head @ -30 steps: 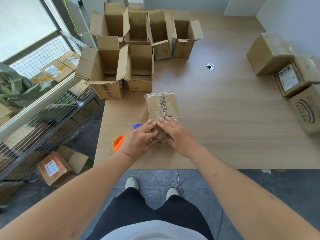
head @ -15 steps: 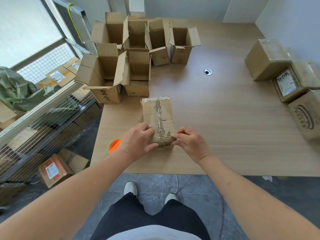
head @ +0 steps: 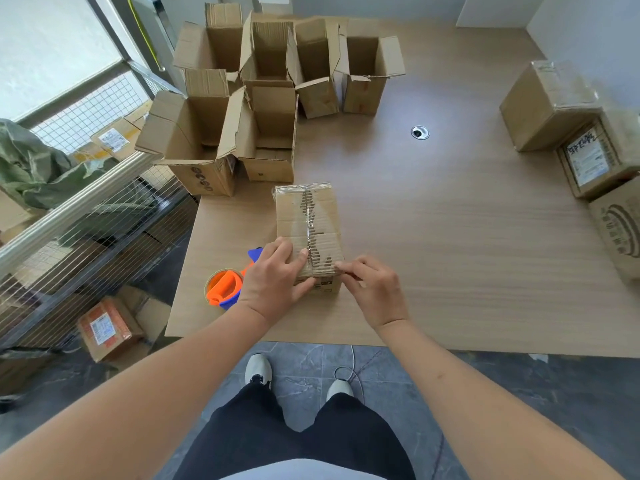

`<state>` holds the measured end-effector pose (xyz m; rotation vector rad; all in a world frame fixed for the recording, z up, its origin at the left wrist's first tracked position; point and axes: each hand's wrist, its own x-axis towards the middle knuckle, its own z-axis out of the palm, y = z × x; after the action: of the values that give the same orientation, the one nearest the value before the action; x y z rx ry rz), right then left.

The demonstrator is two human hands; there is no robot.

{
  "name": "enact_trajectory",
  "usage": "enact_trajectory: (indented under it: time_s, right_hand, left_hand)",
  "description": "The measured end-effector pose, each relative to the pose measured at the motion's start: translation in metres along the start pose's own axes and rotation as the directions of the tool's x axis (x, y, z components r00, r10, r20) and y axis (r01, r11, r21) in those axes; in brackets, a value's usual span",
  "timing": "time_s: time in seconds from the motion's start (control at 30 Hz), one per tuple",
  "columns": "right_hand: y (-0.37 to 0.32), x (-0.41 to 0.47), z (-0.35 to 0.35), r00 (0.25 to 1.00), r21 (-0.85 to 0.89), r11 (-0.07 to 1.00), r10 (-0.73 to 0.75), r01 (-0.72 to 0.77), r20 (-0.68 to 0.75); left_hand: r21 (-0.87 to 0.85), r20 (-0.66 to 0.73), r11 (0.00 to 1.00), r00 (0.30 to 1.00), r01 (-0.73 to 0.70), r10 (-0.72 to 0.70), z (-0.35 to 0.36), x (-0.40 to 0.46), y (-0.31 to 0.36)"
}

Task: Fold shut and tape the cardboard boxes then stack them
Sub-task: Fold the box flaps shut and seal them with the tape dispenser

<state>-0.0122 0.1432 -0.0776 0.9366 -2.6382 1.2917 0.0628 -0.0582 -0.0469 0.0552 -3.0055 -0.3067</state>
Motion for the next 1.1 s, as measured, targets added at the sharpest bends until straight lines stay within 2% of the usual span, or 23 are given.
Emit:
enact_trajectory:
  time_s: [0.13,0.4,0.53,0.7,0.83,0.97,1.1]
  right_hand:
    - [-0.007,-0.001,0.002,0.953,0.130,0.945,0.302,-0.300,0.005]
    - [-0.024,0.003,0.010,0.897,-0.048,0.896,0.442,-0.441,0.018]
    - [-0.027,0.009,-0.005,0.858,-0.125,0.857,0.510,-0.500,0.059]
    - [-0.026,0.032,-0.018,0.745,-0.187,0.750,0.658,-0.634,0.112]
    - [-0.018,0.045,-0.027,0.687,-0.126,0.704,0.710,-0.699,0.156]
    - [-0.006,0.050,-0.034,0.708,-0.107,0.733,0.678,-0.672,0.196]
    - [0.006,0.053,-0.041,0.711,-0.087,0.769,0.623,-0.634,0.327]
  left_hand:
    - [-0.059,-0.015,0.997,0.999,0.048,-0.049,0.002,-0.002,0.003]
    - [-0.112,0.021,0.988,0.994,0.106,-0.104,-0.006,0.001,0.017]
    - [-0.244,0.048,0.968,0.998,0.054,-0.044,-0.016,-0.001,0.011]
    - [-0.407,0.225,0.909,0.956,-0.083,0.187,-0.026,0.002,0.004]
    - [-0.475,0.214,0.878,0.961,-0.055,0.176,-0.028,0.010,0.004]
    - [-0.392,0.121,0.914,0.980,-0.099,0.157,-0.028,0.031,-0.004]
    - [-0.166,0.239,0.981,0.961,-0.102,0.141,-0.023,0.047,-0.021]
